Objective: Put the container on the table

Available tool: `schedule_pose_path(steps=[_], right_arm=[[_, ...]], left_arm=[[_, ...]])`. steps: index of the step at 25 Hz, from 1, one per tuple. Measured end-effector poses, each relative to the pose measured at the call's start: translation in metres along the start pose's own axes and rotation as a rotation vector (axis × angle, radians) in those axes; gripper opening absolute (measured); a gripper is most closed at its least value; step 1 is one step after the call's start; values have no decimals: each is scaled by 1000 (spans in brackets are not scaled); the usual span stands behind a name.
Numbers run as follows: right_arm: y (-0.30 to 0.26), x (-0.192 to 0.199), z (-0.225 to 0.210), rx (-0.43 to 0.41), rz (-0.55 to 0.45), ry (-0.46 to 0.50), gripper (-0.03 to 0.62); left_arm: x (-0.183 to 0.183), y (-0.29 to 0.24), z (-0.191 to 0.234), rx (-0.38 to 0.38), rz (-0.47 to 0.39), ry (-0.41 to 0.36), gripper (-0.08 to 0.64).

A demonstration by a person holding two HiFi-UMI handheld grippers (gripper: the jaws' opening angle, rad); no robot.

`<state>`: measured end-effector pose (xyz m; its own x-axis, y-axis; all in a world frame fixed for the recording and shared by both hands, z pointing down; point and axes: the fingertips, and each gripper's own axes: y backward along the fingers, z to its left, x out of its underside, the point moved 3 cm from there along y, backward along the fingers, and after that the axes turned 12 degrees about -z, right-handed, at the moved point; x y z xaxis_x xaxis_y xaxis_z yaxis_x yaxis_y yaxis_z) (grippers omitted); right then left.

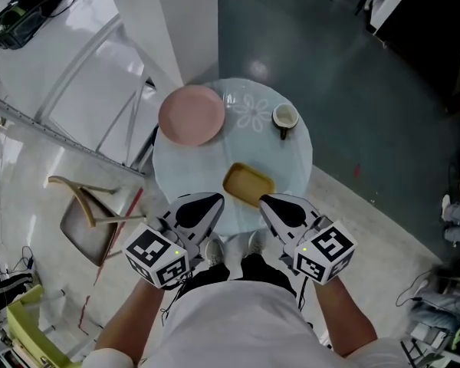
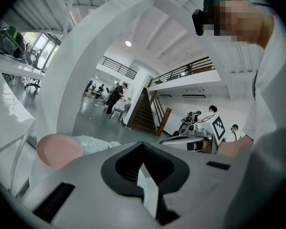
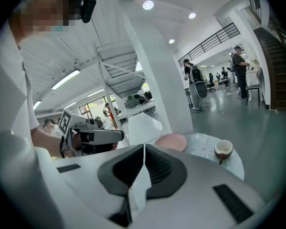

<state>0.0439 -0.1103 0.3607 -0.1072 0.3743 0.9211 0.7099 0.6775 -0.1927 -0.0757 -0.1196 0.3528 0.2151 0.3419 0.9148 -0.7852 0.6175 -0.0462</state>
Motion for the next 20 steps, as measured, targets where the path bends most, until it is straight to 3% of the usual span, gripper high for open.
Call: schedule_pose_path(steps=[20], right_arm=[[15, 0, 8, -8, -12, 30, 23]], left_arm=[[8, 6, -17, -10, 0, -8, 20]])
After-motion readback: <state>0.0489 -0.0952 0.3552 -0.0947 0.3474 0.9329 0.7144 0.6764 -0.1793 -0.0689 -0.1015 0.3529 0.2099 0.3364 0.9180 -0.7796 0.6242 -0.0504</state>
